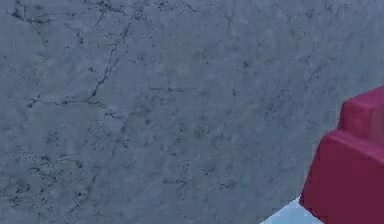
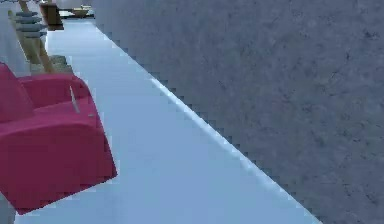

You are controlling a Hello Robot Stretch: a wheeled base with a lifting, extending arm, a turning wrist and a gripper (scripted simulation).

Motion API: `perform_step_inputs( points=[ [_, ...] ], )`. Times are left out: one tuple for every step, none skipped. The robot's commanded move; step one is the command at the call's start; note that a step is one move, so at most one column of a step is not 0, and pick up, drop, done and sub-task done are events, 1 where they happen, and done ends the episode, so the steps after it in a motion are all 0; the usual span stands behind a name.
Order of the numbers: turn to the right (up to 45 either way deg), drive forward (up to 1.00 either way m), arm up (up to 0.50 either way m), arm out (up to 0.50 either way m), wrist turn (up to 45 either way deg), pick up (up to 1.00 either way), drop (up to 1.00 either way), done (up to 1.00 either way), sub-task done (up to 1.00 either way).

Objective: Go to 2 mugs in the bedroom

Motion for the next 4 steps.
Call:
perform_step_inputs(
  points=[
    [45.0,0.0,0.0,0.0,0.0,0.0,0.0,0.0,0.0],
    [39.0,0.0,0.0,0.0,0.0,0.0,0.0,0.0,0.0],
    [0.0,1.0,0.0,0.0,0.0,0.0,0.0,0.0,0.0],
    [3.0,0.0,0.0,0.0,0.0,0.0,0.0,0.0,0.0]
  ],
)
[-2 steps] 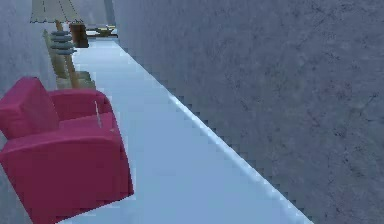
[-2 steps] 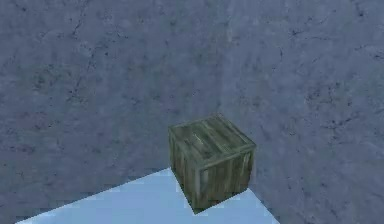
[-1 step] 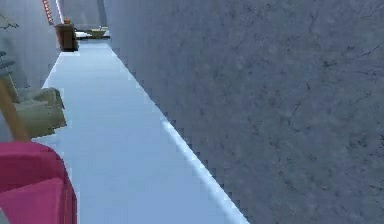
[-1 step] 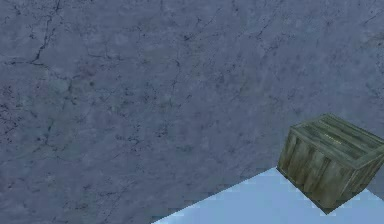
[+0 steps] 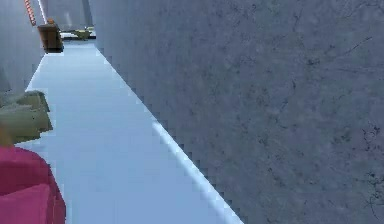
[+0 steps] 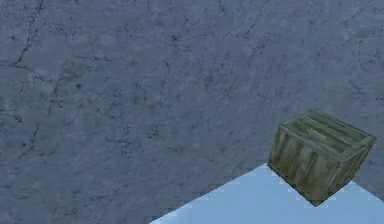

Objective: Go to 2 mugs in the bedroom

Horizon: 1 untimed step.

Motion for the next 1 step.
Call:
perform_step_inputs(
  points=[
    [0.0,0.25,0.0,0.0,0.0,0.0,0.0,0.0,0.0]
  ],
)
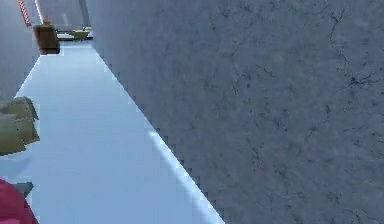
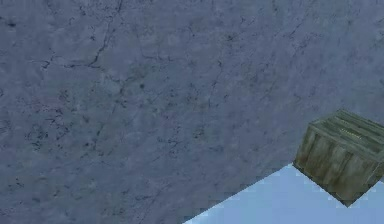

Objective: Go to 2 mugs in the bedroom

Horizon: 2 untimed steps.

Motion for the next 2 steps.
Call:
perform_step_inputs(
  points=[
    [-27.0,0.0,0.0,0.0,0.0,0.0,0.0,0.0,0.0],
    [0.0,1.0,0.0,0.0,0.0,0.0,0.0,0.0,0.0]
  ],
)
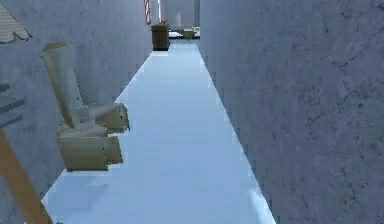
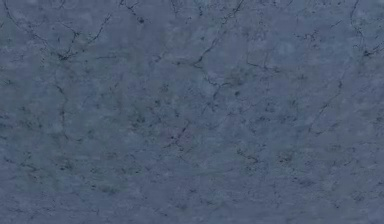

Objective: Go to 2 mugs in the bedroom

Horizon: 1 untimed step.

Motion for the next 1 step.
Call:
perform_step_inputs(
  points=[
    [0.0,1.0,0.0,0.0,0.0,0.0,0.0,0.0,0.0]
  ],
)
